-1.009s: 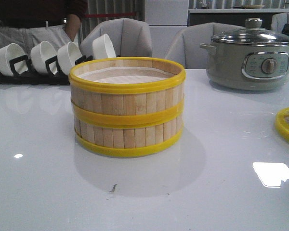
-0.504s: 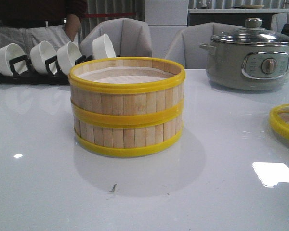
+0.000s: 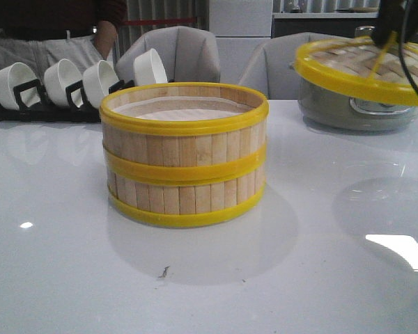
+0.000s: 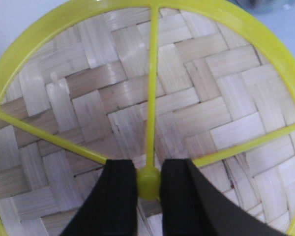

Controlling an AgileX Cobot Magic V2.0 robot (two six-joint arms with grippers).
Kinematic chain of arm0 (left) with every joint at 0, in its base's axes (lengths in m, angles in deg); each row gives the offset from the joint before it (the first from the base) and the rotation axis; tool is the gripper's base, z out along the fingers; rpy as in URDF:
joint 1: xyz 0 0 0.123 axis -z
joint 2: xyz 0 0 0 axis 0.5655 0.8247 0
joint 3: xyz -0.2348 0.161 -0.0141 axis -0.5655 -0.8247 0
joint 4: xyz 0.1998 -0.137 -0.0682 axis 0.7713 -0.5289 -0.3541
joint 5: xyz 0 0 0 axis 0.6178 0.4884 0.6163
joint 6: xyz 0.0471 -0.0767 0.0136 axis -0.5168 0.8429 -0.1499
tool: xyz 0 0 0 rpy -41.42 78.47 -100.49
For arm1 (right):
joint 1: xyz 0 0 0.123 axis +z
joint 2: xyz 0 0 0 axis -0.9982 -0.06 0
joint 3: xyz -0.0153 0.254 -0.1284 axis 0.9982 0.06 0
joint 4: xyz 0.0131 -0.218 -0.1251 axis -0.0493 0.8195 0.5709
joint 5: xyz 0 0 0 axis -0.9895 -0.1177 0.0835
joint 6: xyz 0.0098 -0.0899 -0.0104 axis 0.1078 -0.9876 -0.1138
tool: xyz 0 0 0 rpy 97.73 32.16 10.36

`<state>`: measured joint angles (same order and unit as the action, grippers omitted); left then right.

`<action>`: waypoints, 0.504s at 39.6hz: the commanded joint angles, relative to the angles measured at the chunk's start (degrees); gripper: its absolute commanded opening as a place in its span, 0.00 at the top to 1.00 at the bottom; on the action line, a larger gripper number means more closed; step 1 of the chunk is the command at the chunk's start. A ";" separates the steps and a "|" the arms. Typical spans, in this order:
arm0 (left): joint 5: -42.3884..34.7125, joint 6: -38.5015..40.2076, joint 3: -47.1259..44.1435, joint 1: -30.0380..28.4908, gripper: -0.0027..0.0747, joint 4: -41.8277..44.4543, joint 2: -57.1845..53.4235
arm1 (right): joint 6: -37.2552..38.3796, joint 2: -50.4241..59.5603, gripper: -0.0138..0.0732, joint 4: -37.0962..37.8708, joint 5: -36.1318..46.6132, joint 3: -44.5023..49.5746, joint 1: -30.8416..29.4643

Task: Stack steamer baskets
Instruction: 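Carry the lid over the stacked baskets and lower it on top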

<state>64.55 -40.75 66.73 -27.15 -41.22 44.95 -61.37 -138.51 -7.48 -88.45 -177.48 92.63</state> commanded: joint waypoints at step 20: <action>-4.64 0.50 1.73 -0.06 0.86 0.00 -0.01 | -0.01 -10.76 0.80 0.31 -5.25 -25.29 23.20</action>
<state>64.45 -40.75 66.73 -27.15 -41.22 44.95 -61.37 -150.78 -7.58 -95.58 -198.25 114.34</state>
